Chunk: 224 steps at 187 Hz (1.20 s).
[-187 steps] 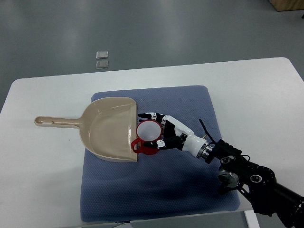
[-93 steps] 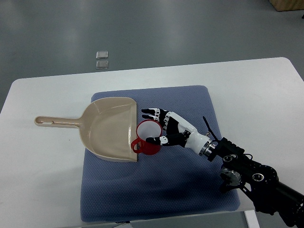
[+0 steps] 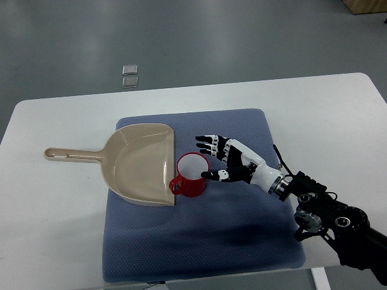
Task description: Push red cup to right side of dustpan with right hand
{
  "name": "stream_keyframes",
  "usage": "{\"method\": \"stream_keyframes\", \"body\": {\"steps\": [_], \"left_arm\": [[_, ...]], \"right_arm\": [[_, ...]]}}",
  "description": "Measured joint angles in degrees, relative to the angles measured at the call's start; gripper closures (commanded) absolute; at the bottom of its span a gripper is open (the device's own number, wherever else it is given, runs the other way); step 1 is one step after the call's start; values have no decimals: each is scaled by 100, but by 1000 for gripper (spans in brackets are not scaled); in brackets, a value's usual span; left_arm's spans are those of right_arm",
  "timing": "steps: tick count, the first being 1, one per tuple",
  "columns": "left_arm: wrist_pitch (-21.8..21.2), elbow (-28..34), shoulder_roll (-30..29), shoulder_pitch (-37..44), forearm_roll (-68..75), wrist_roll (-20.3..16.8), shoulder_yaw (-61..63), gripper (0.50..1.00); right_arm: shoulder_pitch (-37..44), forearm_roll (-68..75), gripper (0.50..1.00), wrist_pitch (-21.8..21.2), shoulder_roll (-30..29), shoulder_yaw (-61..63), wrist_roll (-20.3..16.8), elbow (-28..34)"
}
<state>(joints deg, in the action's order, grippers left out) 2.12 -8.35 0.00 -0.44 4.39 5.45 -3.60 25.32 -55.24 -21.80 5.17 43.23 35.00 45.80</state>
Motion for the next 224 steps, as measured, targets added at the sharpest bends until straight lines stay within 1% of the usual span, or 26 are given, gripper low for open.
{"method": "stream_keyframes", "body": {"steps": [51,88,110,176,224], "left_arm": [[0,0,0,0,0,0,0,500],[-2,0,0,0,0,0,0,500],[-2,0,0,0,0,0,0,500],[-2,0,0,0,0,0,0,500],[-2,0,0,0,0,0,0,500]], "right_arm": [[91,231,572,-61,281,150,0,0],[136,345,572,-62,349,156,0,-2],[188,447,572,12,367,161,0,-76],[579,1140,572,718,378,229,-2,-725],[775,1522,572,1172,379,249,-230,-1050]]}}
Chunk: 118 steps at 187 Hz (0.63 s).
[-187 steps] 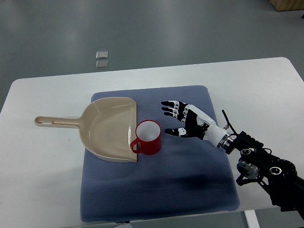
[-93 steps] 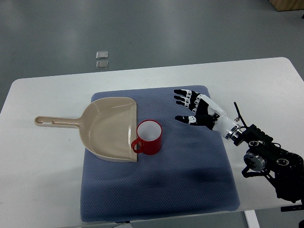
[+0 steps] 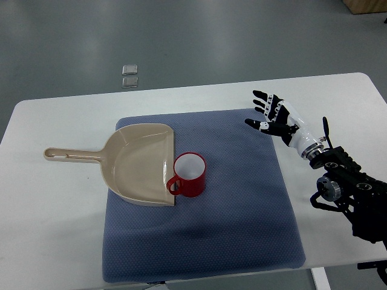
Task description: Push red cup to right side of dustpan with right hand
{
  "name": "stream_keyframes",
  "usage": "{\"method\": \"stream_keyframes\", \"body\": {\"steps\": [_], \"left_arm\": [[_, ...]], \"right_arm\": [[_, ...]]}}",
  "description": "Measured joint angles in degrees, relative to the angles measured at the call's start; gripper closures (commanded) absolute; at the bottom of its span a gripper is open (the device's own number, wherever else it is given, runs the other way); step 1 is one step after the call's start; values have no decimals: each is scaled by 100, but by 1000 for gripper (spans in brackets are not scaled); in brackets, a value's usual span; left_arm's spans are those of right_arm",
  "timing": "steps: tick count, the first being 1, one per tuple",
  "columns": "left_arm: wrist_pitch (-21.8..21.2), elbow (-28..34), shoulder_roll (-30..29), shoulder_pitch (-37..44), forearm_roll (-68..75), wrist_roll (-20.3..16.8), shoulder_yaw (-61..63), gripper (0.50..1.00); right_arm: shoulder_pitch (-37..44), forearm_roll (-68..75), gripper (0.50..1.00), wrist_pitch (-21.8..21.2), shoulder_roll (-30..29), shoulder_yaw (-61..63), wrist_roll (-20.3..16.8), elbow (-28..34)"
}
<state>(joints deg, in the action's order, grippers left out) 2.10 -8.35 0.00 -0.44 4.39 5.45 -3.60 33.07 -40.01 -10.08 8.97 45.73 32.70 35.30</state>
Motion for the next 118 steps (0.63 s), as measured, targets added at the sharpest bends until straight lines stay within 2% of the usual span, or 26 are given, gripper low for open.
{"method": "stream_keyframes", "body": {"steps": [64,118], "left_arm": [[0,0,0,0,0,0,0,500],[2,0,0,0,0,0,0,500]], "right_arm": [[-9,283,570,807,-20,7,-76,27],[-81,292,568,890,-13,7,-71,53]]}}
